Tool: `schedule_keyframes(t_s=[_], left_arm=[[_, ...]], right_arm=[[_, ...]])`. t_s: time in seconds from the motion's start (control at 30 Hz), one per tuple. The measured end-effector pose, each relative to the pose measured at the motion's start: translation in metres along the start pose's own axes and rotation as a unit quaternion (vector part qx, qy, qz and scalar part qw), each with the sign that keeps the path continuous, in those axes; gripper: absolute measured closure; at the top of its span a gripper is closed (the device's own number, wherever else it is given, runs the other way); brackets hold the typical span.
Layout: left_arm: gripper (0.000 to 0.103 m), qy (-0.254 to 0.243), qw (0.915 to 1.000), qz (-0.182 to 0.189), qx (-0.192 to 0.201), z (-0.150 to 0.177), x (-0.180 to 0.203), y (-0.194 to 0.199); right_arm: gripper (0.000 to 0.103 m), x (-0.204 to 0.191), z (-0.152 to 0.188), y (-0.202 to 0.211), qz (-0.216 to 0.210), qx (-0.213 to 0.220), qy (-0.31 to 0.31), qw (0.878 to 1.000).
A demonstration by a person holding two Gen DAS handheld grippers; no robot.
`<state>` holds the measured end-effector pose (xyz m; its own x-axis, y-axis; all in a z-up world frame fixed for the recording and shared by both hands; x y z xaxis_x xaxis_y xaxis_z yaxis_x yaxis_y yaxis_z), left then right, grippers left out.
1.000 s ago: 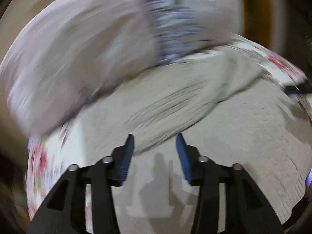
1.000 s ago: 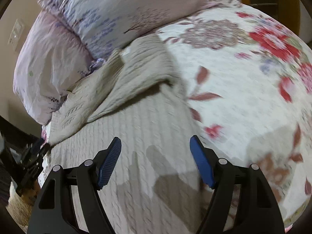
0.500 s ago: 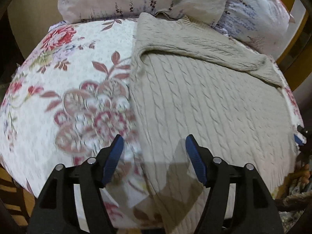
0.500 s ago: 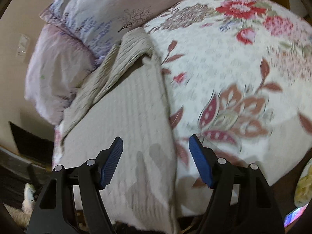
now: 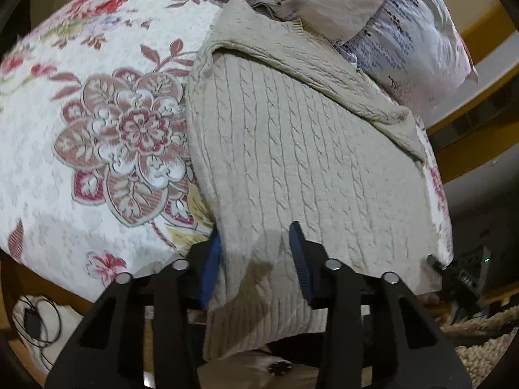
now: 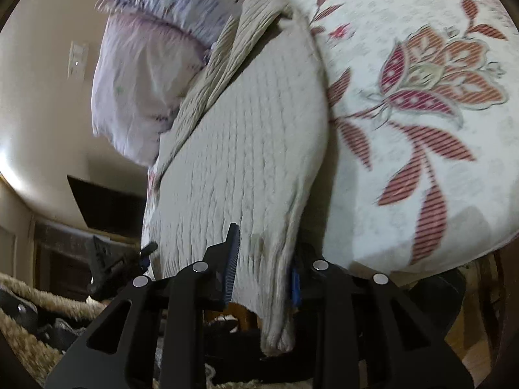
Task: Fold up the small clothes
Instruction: 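Grasp the sweater hem with both grippers and lift it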
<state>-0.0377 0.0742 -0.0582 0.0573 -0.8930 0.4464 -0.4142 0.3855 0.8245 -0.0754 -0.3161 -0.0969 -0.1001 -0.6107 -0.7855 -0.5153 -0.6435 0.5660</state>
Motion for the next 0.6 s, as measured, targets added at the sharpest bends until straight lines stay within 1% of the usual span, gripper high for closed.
schedule_keyframes(t_s=[0.1,0.23,0.33,0.37,0.4,0.5,0.53,0.6], left_arm=[[0.074,0.015,0.9998,0.013,-0.005,0.0027,-0.002,0.0004],[0.074,0.018,0.9995,0.023,-0.015,0.0061,0.0006,0.0003],[0.075,0.008,0.9995,0.023,-0.022,0.0078,0.0048,-0.0011],[0.079,0.007,0.9994,0.022,-0.025,0.0077,0.0052,-0.0019],[0.09,0.01,0.999,0.026,-0.034,0.0087,0.006,-0.0046],[0.092,0.017,0.9984,0.036,-0.04,0.0084,0.005,-0.0064],[0.092,0.021,0.9979,0.043,-0.044,0.0072,0.0047,-0.0068],[0.094,0.031,0.9967,0.059,-0.046,0.0038,0.0041,-0.0067]], right_arm=[[0.077,0.001,-0.0029,-0.0007,-0.012,0.0,-0.013,1.0],[0.077,0.0008,-0.0048,-0.0015,-0.021,-0.004,-0.022,1.0],[0.077,0.0027,-0.004,-0.0005,-0.024,-0.01,-0.023,0.999],[0.077,0.0028,-0.0039,-0.0004,-0.024,-0.011,-0.021,0.999],[0.079,0.0028,-0.0036,-0.0005,-0.023,-0.012,-0.019,0.999],[0.092,0.0018,-0.0038,-0.003,-0.019,-0.016,-0.012,1.0],[0.095,0.0011,-0.0046,-0.0023,-0.024,-0.015,-0.012,1.0],[0.095,-0.0035,-0.0087,-0.0005,-0.035,-0.013,-0.008,0.999]])
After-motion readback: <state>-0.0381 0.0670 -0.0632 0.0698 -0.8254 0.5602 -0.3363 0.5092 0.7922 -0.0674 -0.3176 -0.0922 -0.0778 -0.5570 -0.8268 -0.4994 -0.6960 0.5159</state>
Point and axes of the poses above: each gripper's, at about its wrist camera, not at the fingertips, and y roughly against the way its jaws point, x to its right, z to its underside, the point moved 8 cm from there along -y, roughly the way its jaws point
